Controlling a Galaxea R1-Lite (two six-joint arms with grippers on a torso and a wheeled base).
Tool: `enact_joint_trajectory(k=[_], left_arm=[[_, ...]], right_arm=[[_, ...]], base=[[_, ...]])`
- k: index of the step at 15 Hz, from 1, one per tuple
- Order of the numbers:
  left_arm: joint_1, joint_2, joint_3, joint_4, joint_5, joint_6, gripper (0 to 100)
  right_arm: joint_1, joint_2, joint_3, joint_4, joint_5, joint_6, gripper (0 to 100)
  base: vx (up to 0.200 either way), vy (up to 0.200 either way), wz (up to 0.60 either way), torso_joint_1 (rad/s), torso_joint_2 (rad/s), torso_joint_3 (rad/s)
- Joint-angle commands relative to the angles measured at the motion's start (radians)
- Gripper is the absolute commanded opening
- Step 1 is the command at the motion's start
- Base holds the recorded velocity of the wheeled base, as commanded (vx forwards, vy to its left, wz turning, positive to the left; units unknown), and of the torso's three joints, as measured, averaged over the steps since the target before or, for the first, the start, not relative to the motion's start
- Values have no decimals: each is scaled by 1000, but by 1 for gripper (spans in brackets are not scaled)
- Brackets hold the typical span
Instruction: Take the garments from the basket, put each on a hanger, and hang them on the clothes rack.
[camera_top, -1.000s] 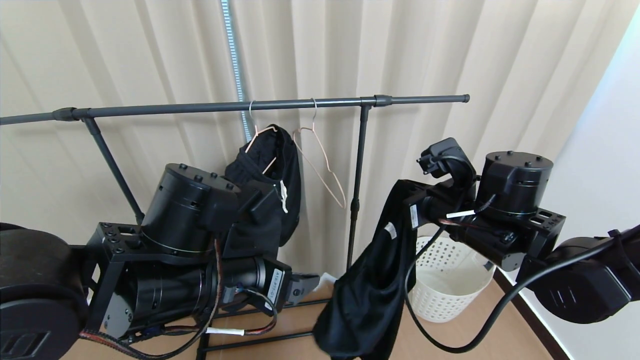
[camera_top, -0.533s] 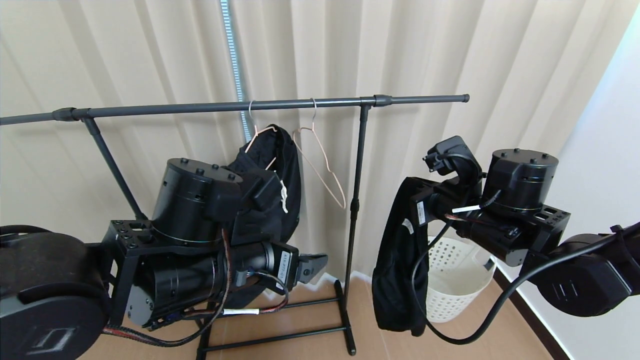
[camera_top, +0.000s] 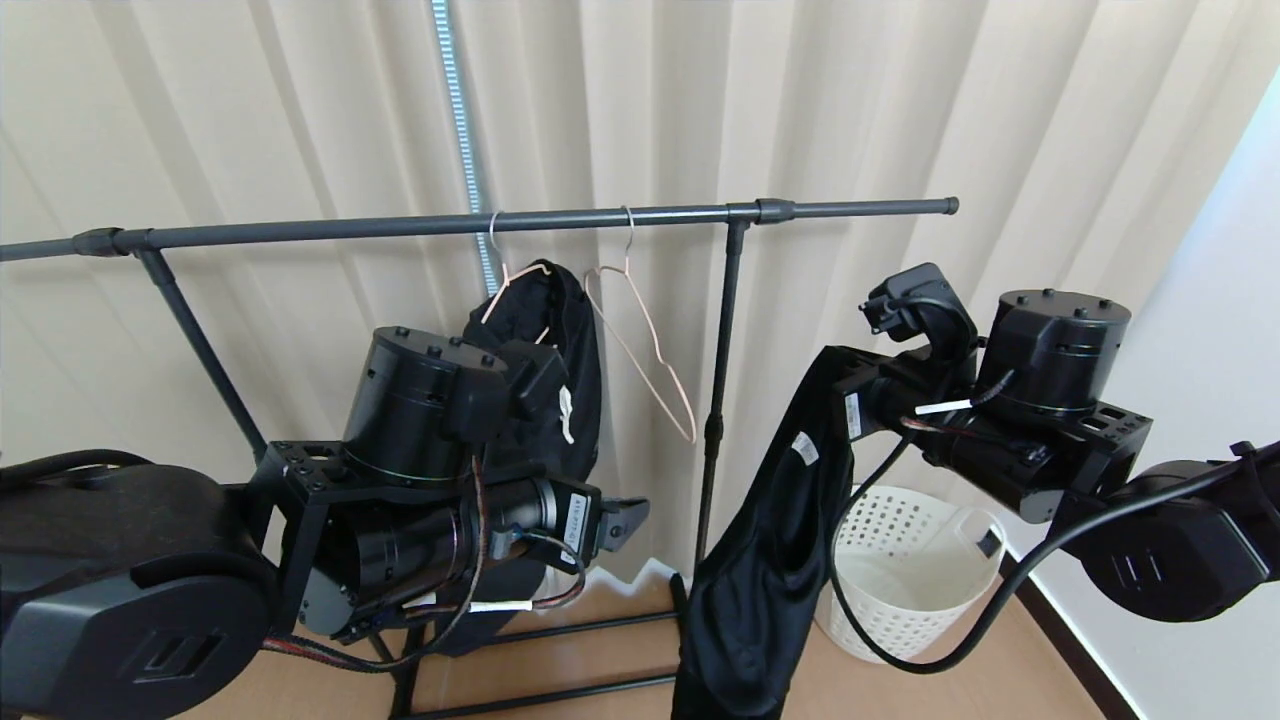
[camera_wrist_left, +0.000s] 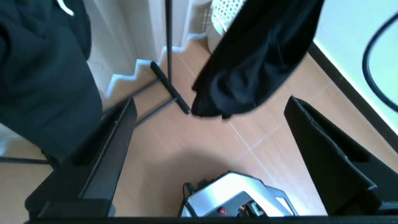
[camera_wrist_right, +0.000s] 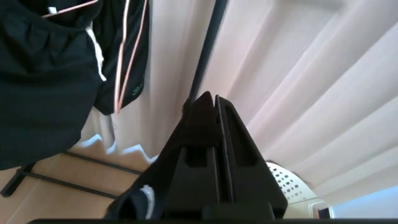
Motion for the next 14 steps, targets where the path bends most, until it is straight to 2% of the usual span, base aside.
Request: enact_joint_trajectory(k=[1,3,11,12,14], left_arm=[[8,8,2,-3,0,-1,100],[8,13,2,-4,0,-1,100],[12,16,2,-17,1,-18,100],[12,19,2,-37,1,-34,100],[17,47,-9,-60,52,-38,100]], right_arm=[[-5,-1,-2,-1,1,0,0],[-7,-1,-3,-1,1,-2,0],[-7,7,-3,-1,1,-6,0],[-7,9,-3,-1,1,-6,0],[-7,10,-3,0,1,-6,0]], base=[[200,0,0,2,2,-2],[200,0,0,10,5,2],[200,-200,0,4,2,2],[0,0,0,0,0,0],[0,0,0,0,0,0]])
